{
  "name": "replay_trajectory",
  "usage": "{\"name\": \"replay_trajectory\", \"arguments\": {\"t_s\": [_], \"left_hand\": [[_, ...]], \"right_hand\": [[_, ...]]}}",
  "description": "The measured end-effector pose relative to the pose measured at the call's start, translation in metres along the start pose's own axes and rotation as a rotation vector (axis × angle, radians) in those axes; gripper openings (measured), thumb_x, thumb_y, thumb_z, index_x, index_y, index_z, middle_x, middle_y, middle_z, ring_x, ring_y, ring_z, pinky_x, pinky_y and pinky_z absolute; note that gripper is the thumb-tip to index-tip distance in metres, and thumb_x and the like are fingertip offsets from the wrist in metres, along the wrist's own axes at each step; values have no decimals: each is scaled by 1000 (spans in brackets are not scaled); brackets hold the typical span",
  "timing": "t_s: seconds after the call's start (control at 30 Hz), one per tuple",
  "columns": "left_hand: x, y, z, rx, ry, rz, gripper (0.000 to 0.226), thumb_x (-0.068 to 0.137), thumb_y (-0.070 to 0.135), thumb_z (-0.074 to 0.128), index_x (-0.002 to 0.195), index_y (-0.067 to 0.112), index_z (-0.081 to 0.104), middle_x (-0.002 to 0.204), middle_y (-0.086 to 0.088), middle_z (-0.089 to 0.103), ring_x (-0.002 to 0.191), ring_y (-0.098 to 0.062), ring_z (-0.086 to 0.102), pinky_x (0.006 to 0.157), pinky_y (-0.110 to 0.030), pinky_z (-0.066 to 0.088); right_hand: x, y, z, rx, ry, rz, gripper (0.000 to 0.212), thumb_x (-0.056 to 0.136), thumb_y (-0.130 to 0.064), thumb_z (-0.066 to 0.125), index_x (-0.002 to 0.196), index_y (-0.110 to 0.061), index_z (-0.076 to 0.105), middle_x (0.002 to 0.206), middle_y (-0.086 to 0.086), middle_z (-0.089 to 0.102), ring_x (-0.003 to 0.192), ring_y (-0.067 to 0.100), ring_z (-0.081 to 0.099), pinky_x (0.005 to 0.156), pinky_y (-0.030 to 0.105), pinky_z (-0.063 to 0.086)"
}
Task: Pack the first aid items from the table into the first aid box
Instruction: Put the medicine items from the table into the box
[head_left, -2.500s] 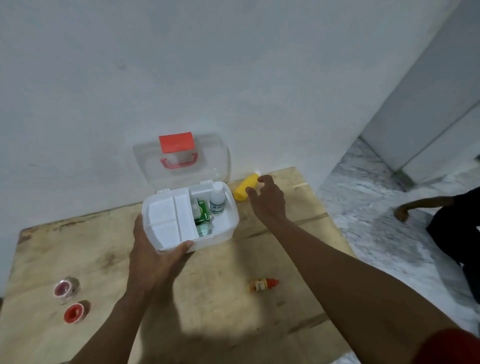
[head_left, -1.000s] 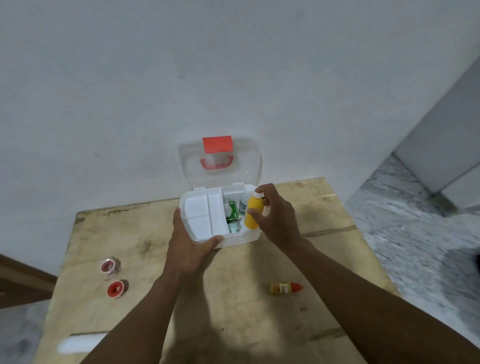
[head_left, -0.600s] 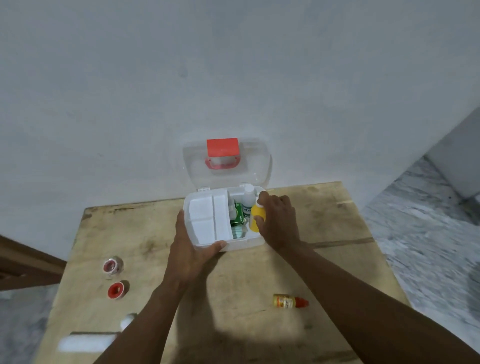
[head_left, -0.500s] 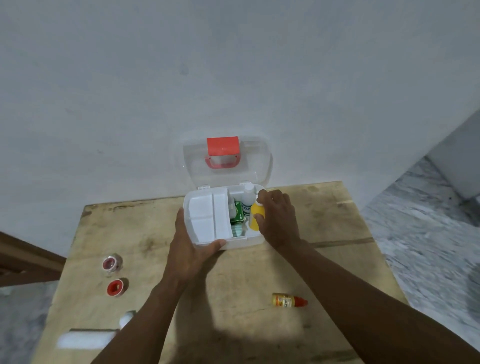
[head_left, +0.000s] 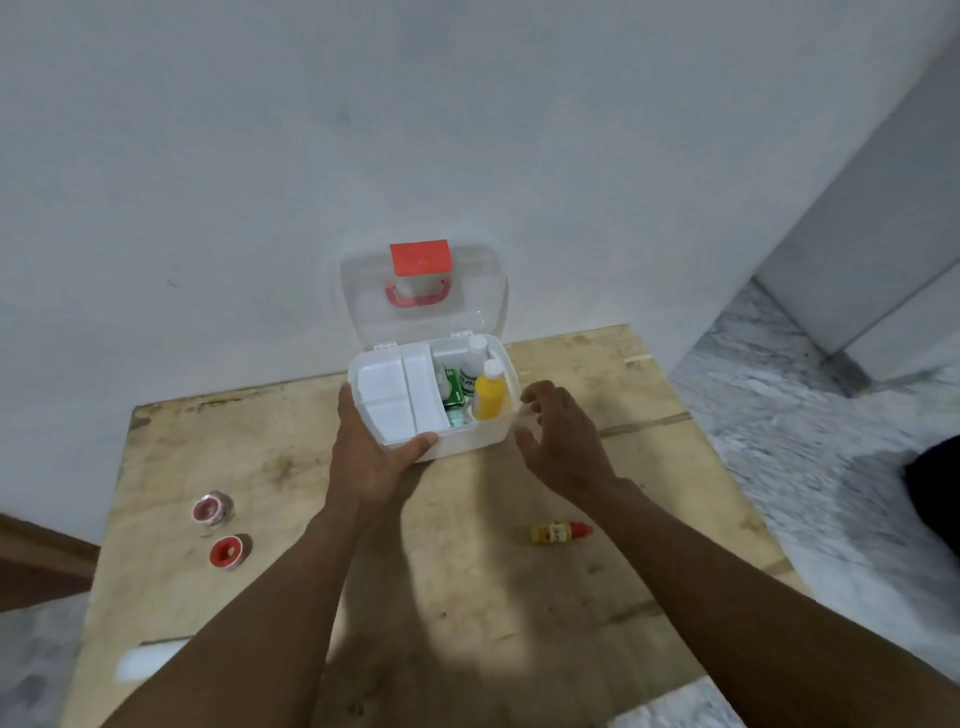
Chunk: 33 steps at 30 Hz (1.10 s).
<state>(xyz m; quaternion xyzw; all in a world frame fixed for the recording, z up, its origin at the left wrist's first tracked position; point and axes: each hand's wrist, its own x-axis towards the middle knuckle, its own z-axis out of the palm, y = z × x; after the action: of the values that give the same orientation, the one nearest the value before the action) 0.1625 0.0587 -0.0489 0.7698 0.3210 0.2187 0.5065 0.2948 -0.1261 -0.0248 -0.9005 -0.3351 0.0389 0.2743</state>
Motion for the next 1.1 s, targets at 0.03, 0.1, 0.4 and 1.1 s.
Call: {"name": "replay_trajectory", "arguments": {"t_s": [0.03, 0.1, 0.4, 1.1], "left_hand": [[1, 0, 0, -1, -2, 0, 101, 67, 25, 89, 144, 22, 24, 123, 16, 42, 107, -6, 44, 73, -11, 36], [2, -2, -1, -1, -9, -5, 103, 66, 27, 89, 145, 20, 23, 124, 15, 43, 108, -7, 44, 84, -21, 37], [-2, -5, -1, 16, -49, -27, 105, 66, 30, 89, 146, 17, 22, 138, 0, 50, 121, -18, 49, 88, -25, 36], [-1, -1, -6, -36, -56, -27, 103, 59, 36, 89, 140, 30, 25, 125, 10, 47, 111, -14, 49, 76, -19, 42]], "right_hand": [[-11, 1, -3, -42, -93, 15, 32, 83, -21, 67, 112, -15, 55, 108, 7, 61, 96, 24, 59, 81, 41, 53], [-33, 2, -10, -191, -352, 84, 32, 79, -32, 66, 108, -23, 57, 109, 1, 61, 102, 23, 59, 85, 39, 51], [-91, 10, 4, -535, -491, 149, 21, 94, -16, 50, 114, -18, 47, 117, 10, 52, 108, 32, 49, 84, 45, 44], [26, -53, -13, 169, 61, -91, 24, 84, -11, 66, 103, -17, 52, 86, -4, 66, 72, 13, 62, 64, 22, 47]]}}
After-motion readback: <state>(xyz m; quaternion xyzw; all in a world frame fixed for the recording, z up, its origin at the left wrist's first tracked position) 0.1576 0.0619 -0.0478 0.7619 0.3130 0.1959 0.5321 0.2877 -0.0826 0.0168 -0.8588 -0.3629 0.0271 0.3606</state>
